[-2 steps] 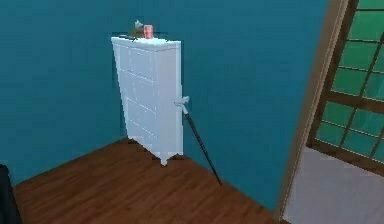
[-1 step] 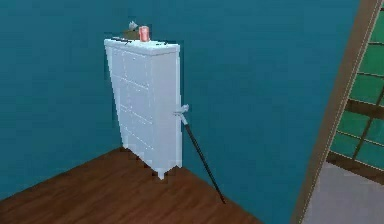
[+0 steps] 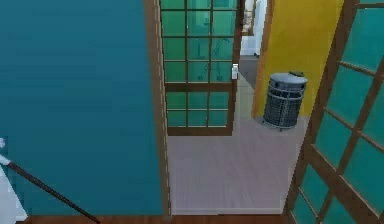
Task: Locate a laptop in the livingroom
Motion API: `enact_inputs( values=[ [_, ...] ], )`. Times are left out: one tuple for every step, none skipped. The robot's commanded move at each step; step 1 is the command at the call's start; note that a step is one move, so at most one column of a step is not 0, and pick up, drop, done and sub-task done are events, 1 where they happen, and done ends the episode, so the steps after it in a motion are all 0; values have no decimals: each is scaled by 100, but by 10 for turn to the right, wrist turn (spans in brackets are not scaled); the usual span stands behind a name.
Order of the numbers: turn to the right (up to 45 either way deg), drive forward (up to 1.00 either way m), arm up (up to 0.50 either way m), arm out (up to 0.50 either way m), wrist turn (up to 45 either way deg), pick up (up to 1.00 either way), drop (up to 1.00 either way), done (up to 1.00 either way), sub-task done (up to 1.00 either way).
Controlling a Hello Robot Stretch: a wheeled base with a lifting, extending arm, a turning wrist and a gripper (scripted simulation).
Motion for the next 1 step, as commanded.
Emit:
enact_inputs(
  values=[
    [150, 0, 0, 0, 0, 0, 0, 0, 0]
  ],
)
